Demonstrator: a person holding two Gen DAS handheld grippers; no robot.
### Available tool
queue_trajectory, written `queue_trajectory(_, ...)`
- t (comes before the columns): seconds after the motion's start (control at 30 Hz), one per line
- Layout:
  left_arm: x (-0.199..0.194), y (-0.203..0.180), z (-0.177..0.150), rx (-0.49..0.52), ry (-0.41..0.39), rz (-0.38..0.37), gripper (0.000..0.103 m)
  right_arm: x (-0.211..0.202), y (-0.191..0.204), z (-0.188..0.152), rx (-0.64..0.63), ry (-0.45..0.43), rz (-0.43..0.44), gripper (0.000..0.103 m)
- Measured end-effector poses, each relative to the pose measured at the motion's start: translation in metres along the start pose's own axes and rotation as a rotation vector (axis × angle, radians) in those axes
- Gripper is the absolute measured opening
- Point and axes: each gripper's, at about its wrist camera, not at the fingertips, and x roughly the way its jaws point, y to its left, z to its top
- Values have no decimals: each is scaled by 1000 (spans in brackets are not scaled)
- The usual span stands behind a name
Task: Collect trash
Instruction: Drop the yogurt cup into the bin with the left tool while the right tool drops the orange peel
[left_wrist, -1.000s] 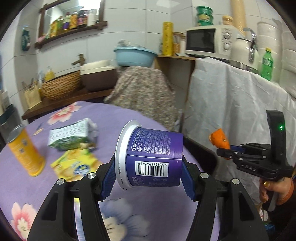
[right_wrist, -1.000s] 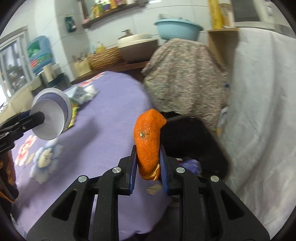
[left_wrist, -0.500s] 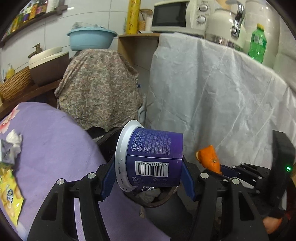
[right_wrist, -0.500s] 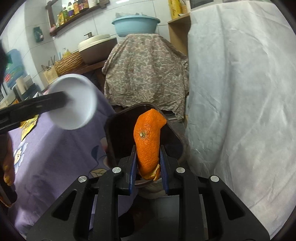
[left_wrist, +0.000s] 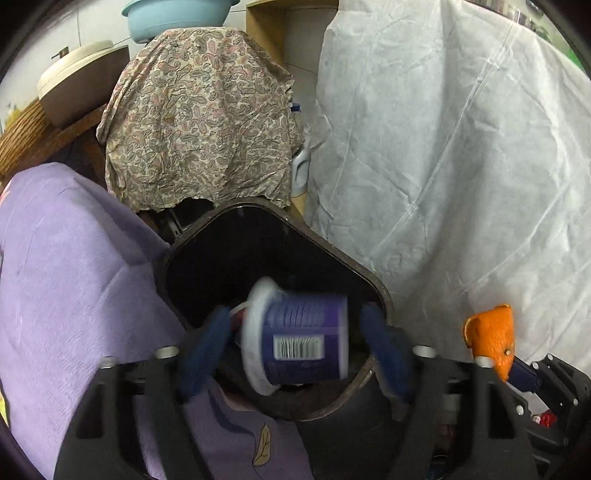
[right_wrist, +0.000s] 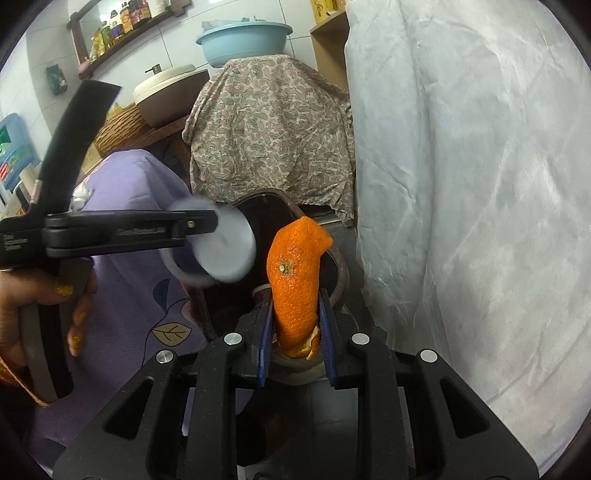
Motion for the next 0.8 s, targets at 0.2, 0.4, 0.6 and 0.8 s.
queue_trajectory(0.2,-8,-5,-4,24,-31,7,91,5,2,1,-5,10,7,24)
queue_trajectory(0.4,-23,3,-13,-38,-73,-16,94,14,3,3,-6,25,22,24)
queue_trajectory(0.6,-41,10,-16,-78,-133,-2,94,35,11,4,-20,63,50,24)
queue_trajectory(0.8,-73,10,-24,-56,-216,4,95,60,27,5,-60,97,57,24)
